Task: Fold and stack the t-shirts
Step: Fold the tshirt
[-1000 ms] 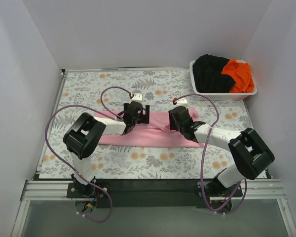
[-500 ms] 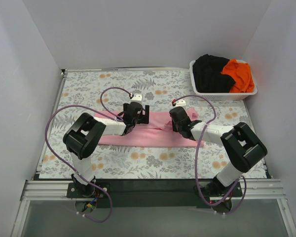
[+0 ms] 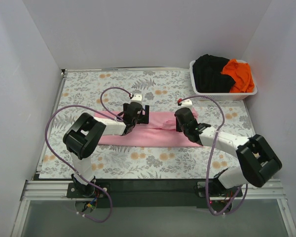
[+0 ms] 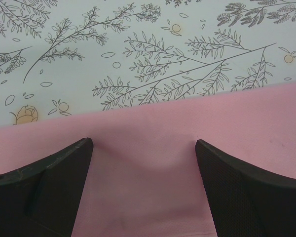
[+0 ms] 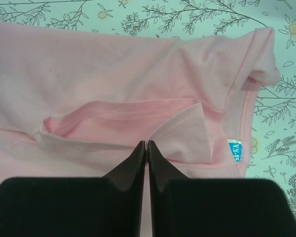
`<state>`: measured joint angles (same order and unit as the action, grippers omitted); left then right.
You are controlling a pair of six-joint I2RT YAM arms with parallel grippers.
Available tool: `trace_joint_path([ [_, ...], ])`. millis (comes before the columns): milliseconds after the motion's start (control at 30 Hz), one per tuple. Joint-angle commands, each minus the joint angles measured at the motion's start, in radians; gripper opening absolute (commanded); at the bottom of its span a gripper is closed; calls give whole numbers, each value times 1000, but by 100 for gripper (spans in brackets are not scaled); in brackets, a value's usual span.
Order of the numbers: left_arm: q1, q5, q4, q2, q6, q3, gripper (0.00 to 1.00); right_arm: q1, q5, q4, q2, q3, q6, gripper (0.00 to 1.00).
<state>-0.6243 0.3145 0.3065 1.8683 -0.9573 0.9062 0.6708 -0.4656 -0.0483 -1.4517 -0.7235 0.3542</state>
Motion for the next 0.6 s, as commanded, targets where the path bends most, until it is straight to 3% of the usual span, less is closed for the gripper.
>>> trace_joint_path([
  [0, -2, 21, -52, -1, 6, -7, 79, 15, -10, 10, 95, 70, 35, 1],
  [267, -2, 21, -50, 3, 8, -3, 79, 36, 80, 34, 177, 176, 75, 4],
  [400, -2, 21, -52, 3, 8, -1, 80, 67, 97, 47, 201, 202, 101, 34],
  [467, -2, 26, -53, 3, 11, -1, 79, 79, 93, 74, 229, 202, 104, 43],
  [567, -2, 26, -55, -1, 11, -4, 79, 81, 88, 84, 270, 185, 98, 47],
])
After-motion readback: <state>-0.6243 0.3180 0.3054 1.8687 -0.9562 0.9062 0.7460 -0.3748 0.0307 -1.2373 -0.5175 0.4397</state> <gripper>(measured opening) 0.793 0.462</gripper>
